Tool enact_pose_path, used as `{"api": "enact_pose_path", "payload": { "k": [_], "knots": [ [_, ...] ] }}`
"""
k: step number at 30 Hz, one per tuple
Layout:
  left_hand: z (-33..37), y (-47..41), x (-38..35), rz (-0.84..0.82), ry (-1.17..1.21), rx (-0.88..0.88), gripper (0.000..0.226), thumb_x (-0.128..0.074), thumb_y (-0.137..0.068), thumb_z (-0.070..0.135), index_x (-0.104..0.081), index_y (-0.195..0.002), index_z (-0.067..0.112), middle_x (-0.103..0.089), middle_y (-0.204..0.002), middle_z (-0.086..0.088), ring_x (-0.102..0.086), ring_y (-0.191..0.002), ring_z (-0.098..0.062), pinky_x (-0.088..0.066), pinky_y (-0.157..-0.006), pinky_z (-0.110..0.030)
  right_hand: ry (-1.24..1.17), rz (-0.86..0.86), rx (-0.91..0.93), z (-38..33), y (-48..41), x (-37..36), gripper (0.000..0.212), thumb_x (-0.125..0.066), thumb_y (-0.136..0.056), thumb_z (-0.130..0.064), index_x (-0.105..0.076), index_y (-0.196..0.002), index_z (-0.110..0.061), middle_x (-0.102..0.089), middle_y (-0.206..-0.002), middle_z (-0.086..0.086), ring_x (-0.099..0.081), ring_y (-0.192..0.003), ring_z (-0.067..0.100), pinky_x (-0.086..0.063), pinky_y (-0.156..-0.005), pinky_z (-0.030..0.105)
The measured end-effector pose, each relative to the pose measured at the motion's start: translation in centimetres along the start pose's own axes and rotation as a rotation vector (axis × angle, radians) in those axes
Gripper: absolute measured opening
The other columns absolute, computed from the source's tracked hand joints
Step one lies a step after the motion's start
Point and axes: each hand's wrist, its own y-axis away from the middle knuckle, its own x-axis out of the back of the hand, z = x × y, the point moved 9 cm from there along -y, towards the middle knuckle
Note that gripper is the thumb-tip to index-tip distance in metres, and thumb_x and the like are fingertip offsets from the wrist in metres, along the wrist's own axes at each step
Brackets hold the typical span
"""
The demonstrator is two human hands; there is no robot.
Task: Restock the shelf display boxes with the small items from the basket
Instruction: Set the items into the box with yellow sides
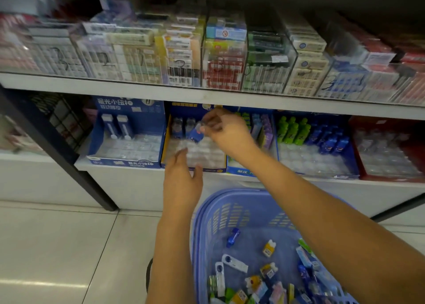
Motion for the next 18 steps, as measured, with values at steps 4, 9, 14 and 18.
{"api": "enact_pose_path", "payload": {
  "k": [4, 9, 14, 18],
  "knots": [
    [-1.0, 0.3, -1.8, -0.161, -0.23, -0.016, 0.046, -0.056, -0.093, 0.02, -0.047, -0.136, 0.006, -0.043, -0.143, -0.009, -0.034, -0.133, -0.022, -0.029, -0.105, -0.026, 0.155, -0.062, 0.091, -1.1, -2.6, -4.0, 0.022, -0.066, -0.086, -0.018, -0.063, -0.106, -0.009, -0.068, -0.097, 0.005, -0.06, -0.085, 0.014, -0.051, -0.083, 0.028],
    [-1.5, 0.0, -1.8, -0.165, -0.218, -0.004, 0.046, -0.056, -0.093, 0.021, -0.048, -0.136, 0.008, -0.044, -0.142, -0.006, -0.034, -0.133, -0.02, -0.031, -0.105, -0.027, 0.282, -0.18, 0.103, -0.9, -3.9, -7.5, 0.023, -0.06, -0.09, -0.018, -0.062, -0.112, -0.01, -0.067, -0.109, 0.009, -0.061, -0.102, 0.022, -0.047, -0.087, 0.029],
    [-1.6, 0.0, -1.9, -0.155, -0.199, -0.019, 0.048, -0.054, -0.094, 0.022, -0.044, -0.139, 0.009, -0.041, -0.144, -0.005, -0.031, -0.135, -0.019, -0.027, -0.109, -0.025, 0.359, -0.164, 0.154, -1.2, -4.6, -8.0, 0.025, -0.062, -0.089, -0.019, -0.065, -0.111, -0.007, -0.063, -0.114, 0.013, -0.06, -0.102, 0.026, -0.047, -0.089, 0.034],
    [-1.8, -0.2, -1.9, -0.14, -0.186, -0.037, 0.047, -0.054, -0.094, 0.022, -0.045, -0.138, 0.009, -0.042, -0.143, -0.005, -0.031, -0.134, -0.018, -0.026, -0.107, -0.023, 0.407, -0.172, 0.161, -1.0, -4.8, -8.3, 0.024, -0.065, -0.087, -0.019, -0.066, -0.106, -0.005, -0.063, -0.112, 0.012, -0.06, -0.101, 0.027, -0.045, -0.086, 0.032]
  ]
}}
